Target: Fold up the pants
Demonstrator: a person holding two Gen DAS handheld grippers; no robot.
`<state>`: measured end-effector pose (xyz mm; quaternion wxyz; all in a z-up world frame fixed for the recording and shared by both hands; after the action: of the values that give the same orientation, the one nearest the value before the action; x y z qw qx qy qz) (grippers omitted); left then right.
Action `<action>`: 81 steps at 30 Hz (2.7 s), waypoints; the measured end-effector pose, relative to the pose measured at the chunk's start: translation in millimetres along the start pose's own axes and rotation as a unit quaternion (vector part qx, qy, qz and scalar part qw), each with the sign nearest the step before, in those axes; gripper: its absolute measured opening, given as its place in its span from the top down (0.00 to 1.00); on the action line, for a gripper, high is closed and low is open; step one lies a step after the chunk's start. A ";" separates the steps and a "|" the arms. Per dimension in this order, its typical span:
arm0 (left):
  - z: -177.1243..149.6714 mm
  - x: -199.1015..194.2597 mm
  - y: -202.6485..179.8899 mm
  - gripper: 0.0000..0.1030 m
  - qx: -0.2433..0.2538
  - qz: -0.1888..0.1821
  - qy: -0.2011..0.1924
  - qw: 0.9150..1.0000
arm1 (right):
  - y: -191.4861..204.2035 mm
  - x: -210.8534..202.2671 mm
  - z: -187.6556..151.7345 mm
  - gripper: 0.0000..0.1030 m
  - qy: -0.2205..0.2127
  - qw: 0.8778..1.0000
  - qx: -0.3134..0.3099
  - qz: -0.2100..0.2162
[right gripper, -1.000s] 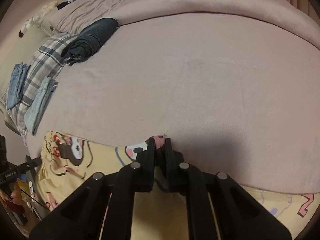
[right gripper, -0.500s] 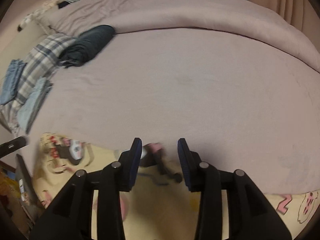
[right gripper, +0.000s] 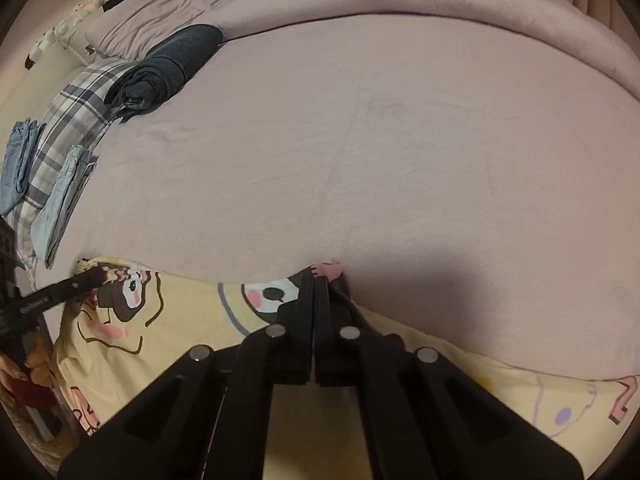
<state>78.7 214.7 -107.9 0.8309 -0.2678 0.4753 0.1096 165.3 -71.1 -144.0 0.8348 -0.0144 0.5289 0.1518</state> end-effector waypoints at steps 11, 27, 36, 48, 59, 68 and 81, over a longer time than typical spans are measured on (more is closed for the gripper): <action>-52.0 10.2 -50.6 0.93 0.061 -0.015 0.045 0.997 | -0.8 -20.6 -19.4 0.70 0.026 1.000 -0.015 0.011; -73.9 -40.3 -1.9 0.92 0.018 0.008 0.013 1.000 | -30.0 -53.4 -29.2 0.64 -0.034 0.999 0.001 -0.040; -89.6 17.4 -75.0 0.62 0.081 0.018 0.053 0.995 | -103.9 -94.8 -120.3 0.36 0.014 0.992 0.049 -0.112; -111.0 8.6 -75.5 0.63 0.120 0.093 0.012 0.988 | -192.5 -169.0 -198.9 0.38 -0.020 0.968 0.164 -0.189; -87.6 -15.6 -131.5 0.62 0.149 0.022 0.024 0.988 | -297.0 -249.3 -246.2 0.36 -0.055 0.907 0.286 -0.305; -112.9 31.3 -272.8 0.52 0.224 -0.136 0.085 0.961 | -349.5 -248.7 -239.9 0.27 -0.125 0.900 0.360 -0.212; -125.6 50.9 -282.2 0.44 0.199 -0.180 0.148 0.952 | -347.5 -225.3 -231.3 0.88 -0.183 0.894 0.383 -0.140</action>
<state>136.8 -92.9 -105.8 0.7938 -0.1916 0.5488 -0.1791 -33.4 -498.8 -93.3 0.8705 0.2608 0.3761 -0.1811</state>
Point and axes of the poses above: each gripper's, at about its wrist camera, not at the fingertips, and x roughly the way its jaws point, y to its left, z to its top, the point moved 1 cm from there along x, roughly the way its jaws point, and after that the axes turned 3 degrees about z, right-handed, at the moved point
